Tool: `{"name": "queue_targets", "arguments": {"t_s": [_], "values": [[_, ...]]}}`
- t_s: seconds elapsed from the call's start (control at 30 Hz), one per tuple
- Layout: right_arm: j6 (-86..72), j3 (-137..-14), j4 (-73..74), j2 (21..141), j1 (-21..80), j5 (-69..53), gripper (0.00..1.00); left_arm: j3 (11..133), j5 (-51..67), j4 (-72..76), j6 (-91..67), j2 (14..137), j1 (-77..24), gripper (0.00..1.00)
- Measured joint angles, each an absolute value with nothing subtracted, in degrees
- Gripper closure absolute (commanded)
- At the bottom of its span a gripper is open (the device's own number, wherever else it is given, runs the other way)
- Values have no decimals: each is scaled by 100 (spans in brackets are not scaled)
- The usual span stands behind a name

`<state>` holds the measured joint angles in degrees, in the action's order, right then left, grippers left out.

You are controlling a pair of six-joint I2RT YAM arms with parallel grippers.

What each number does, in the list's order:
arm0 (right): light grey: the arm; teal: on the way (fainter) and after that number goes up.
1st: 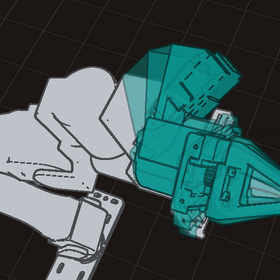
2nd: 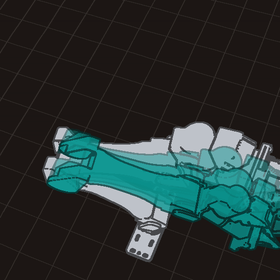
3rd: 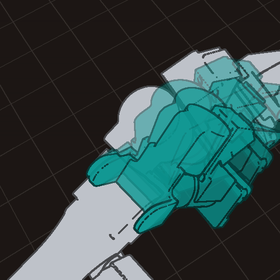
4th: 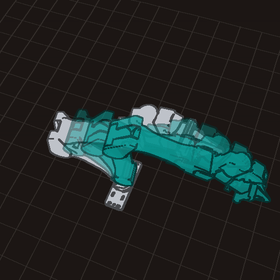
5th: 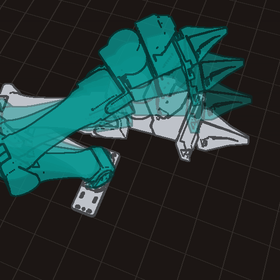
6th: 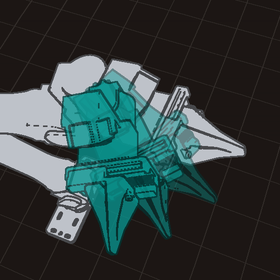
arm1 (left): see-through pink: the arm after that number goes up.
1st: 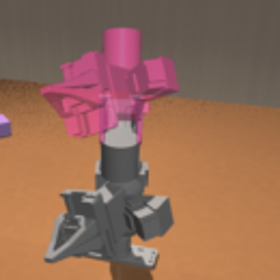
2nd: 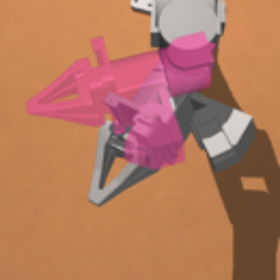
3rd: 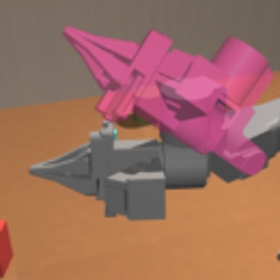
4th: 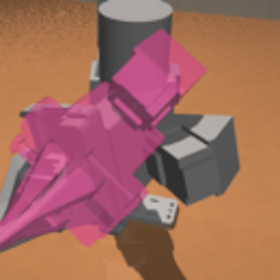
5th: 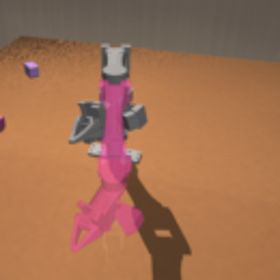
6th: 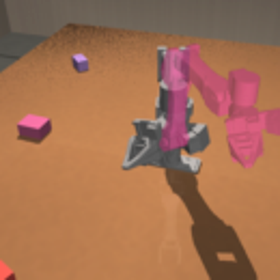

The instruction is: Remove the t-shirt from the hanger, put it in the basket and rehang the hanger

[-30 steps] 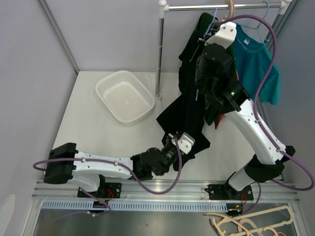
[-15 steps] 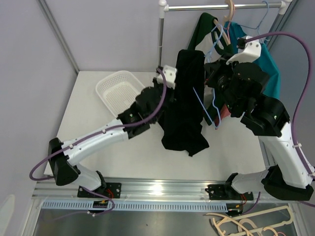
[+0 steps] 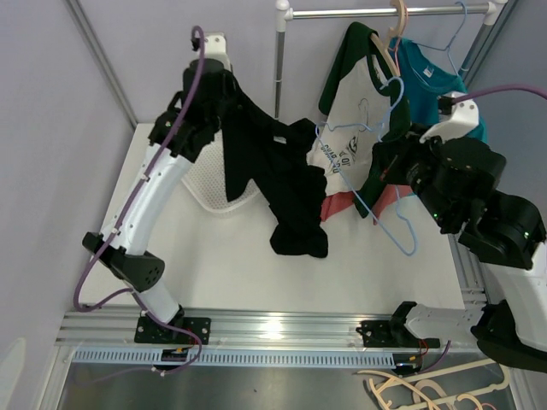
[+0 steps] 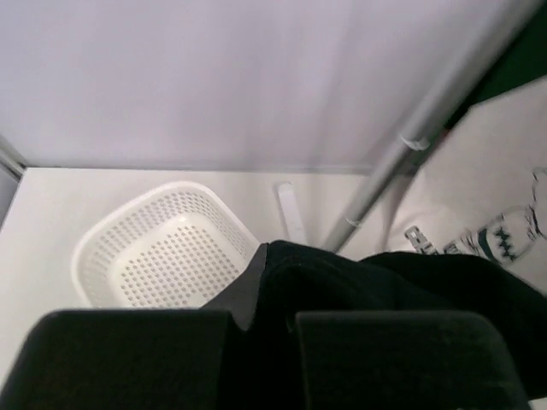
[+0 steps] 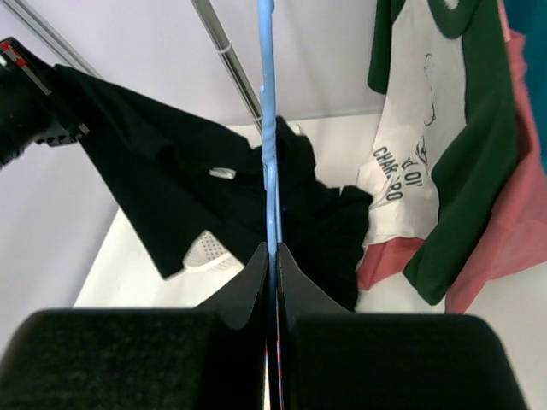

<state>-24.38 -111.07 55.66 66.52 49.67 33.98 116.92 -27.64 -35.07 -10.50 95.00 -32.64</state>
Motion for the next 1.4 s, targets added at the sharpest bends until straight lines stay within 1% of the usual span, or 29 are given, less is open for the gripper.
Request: {"name": "queue_targets", "arguments": {"t_s": [0.1,0.23,0.37,0.4,0.5,0.57,0.6,0.83,1.03,1.23,1.4], "values": [[-2405,-11059,5527,6416,4967,3459,100,12411,-2574,-3962,-1103,9714,-2867,99],[-2228,-11048,5290,6403,4965,3667,100,12759,-2003,-4032,-1096,9640,-2825,99],[-1850,-10833,4635,6667,4963,3804,100,13323,-1389,-4034,-1090,9623,-2860,99],[-1728,-10739,4423,6766,4941,3809,100,13426,-1299,-3962,-1087,9594,-2860,95],[-1328,-10492,3712,7142,4805,3708,100,13432,-1164,-3544,-1035,9386,-2860,94],[-1138,-10390,3367,7404,4648,3577,100,13316,-1160,-3205,-976,9209,-2860,99],[-1037,-10348,3203,7524,4556,3516,100,13297,-1166,-3046,-937,9146,-2860,99],[-598,-10304,2351,7859,4119,3336,100,13439,-1426,-2016,-384,9072,-2858,99],[-379,-10377,1732,8031,3730,3052,100,13893,-1643,-1135,266,9164,-2790,99],[-183,-10656,1227,8497,3411,2790,100,13784,-1780,-161,539,9166,-2392,99],[-132,-10890,1037,8875,3326,2571,100,13694,-1774,209,486,9411,-1968,99]]}}
